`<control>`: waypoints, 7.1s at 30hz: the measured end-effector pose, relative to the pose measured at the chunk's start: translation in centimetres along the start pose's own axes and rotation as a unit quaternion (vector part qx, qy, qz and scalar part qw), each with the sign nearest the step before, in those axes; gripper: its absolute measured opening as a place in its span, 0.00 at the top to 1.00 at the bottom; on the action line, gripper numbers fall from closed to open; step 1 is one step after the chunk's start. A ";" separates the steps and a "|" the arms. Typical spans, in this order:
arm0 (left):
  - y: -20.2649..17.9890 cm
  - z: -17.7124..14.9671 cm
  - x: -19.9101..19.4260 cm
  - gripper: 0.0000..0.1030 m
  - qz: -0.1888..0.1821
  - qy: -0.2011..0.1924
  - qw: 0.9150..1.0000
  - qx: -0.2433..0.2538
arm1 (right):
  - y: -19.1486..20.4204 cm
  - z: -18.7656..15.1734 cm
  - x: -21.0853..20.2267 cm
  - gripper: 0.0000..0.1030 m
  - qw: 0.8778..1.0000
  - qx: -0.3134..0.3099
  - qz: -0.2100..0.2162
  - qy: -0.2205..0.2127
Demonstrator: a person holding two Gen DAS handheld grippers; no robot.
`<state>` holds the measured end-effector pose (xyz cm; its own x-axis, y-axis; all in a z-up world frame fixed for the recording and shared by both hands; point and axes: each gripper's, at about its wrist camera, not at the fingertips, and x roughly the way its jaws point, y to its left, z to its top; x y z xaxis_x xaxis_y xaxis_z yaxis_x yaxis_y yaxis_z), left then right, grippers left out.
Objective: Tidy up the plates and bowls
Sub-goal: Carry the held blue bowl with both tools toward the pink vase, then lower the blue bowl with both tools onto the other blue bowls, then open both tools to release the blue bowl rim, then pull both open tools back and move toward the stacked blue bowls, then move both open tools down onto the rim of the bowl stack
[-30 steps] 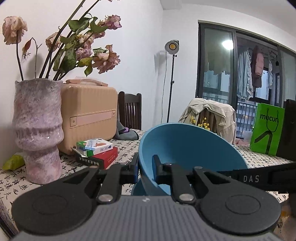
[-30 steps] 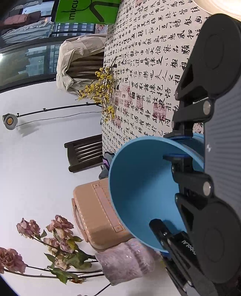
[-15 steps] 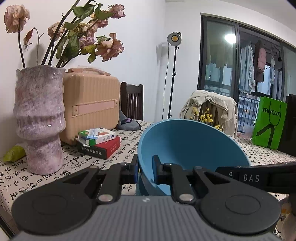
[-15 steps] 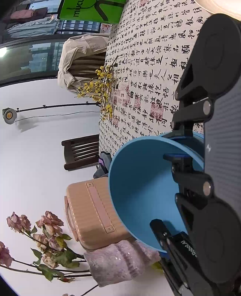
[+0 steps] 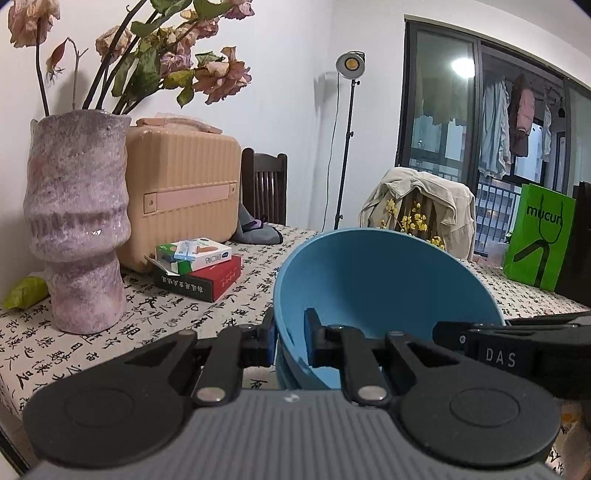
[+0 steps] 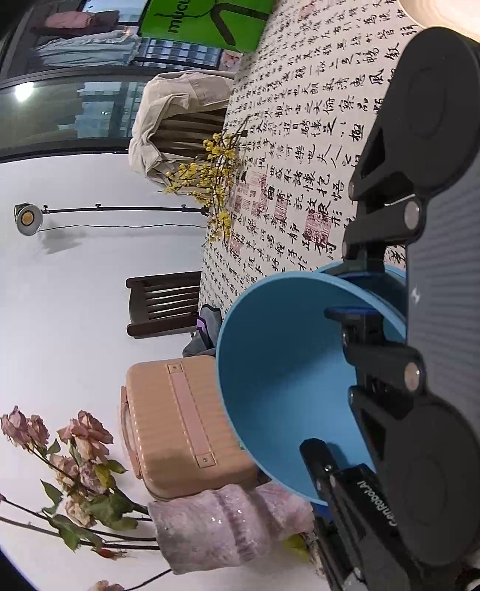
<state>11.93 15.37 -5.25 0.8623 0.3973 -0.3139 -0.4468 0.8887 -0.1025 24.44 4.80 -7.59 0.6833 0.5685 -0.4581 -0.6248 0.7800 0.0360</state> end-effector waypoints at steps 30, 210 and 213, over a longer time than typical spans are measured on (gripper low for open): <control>0.6 0.7 0.2 0.86 -0.002 -0.001 1.000 -0.007 | -1.4 0.1 -0.7 0.80 0.999 0.032 0.031 -0.028; 5.7 3.8 7.9 0.00 -0.162 0.217 0.961 -0.055 | -4.1 1.8 4.0 0.00 0.976 0.125 0.024 0.178; 5.9 3.6 8.6 0.00 -0.163 0.237 0.955 -0.066 | -4.1 1.7 4.6 0.00 0.971 0.132 0.034 0.194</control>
<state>17.56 24.81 -5.18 0.7696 -0.0712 -0.6346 -0.2273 0.8981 -0.3765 30.82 4.64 -8.37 0.4179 0.5189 -0.7457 -0.5094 0.8135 0.2805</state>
